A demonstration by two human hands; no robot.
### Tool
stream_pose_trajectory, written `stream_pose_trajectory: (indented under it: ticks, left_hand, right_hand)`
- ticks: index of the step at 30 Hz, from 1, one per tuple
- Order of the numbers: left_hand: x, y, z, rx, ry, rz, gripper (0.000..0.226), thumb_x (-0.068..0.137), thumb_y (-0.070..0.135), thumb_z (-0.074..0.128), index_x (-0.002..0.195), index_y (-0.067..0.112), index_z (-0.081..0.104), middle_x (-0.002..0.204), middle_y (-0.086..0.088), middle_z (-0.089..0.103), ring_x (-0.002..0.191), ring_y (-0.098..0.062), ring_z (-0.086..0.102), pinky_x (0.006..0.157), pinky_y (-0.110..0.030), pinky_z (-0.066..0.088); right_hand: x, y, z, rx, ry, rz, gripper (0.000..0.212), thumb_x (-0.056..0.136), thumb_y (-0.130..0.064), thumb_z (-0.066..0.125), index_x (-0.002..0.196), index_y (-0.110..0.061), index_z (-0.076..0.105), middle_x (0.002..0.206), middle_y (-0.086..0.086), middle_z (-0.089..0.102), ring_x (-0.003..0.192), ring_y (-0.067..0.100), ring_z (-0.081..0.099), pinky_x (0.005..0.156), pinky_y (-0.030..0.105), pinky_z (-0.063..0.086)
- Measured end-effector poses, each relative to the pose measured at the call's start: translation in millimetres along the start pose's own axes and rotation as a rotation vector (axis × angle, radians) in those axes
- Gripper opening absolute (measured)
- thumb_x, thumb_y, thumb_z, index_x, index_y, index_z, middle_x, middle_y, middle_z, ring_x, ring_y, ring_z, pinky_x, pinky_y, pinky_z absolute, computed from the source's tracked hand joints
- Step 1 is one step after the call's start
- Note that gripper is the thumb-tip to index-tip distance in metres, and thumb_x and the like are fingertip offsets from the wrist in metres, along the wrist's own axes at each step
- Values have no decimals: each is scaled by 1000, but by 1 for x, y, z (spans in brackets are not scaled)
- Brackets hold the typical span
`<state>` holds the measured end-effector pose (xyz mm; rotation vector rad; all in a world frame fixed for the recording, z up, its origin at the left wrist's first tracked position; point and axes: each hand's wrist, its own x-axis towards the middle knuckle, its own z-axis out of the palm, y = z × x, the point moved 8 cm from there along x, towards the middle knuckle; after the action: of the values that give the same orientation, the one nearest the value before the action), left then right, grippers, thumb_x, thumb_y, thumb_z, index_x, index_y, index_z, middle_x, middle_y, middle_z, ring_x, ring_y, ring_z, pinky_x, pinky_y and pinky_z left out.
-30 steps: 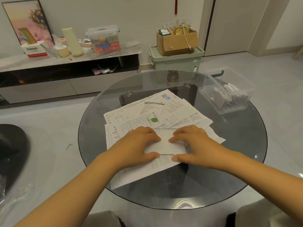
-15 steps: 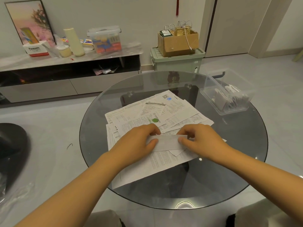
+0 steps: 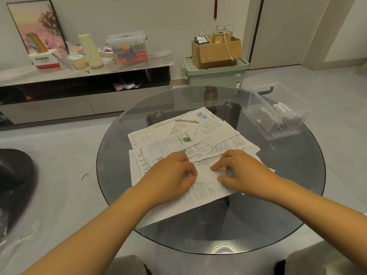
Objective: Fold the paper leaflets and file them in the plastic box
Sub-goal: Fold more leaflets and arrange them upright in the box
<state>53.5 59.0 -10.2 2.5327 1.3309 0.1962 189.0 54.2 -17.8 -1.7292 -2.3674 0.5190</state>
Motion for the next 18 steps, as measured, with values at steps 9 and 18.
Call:
stream_pose_trajectory:
  ticks: [9,18]
  left_hand:
    - [-3,-1,3,-59,-31,10,26,92,38,50,115,33,63,117,15,53,109,-5,47,91,-27,42]
    - [-2,0,7,-259,-82,22,34,81,62,55,96,34,69,107,21,54,106,-2,48,94,-28,41]
  right_hand:
    - [-15,-5,5,119,-156,-89,29,82,-24,70,109,-34,66,88,-18,49,79,0,51,71,7,39]
    - [-16,-7,-14,247,-47,-112,8,85,-22,65,82,-30,64,85,-16,60,83,-3,53,72,13,43]
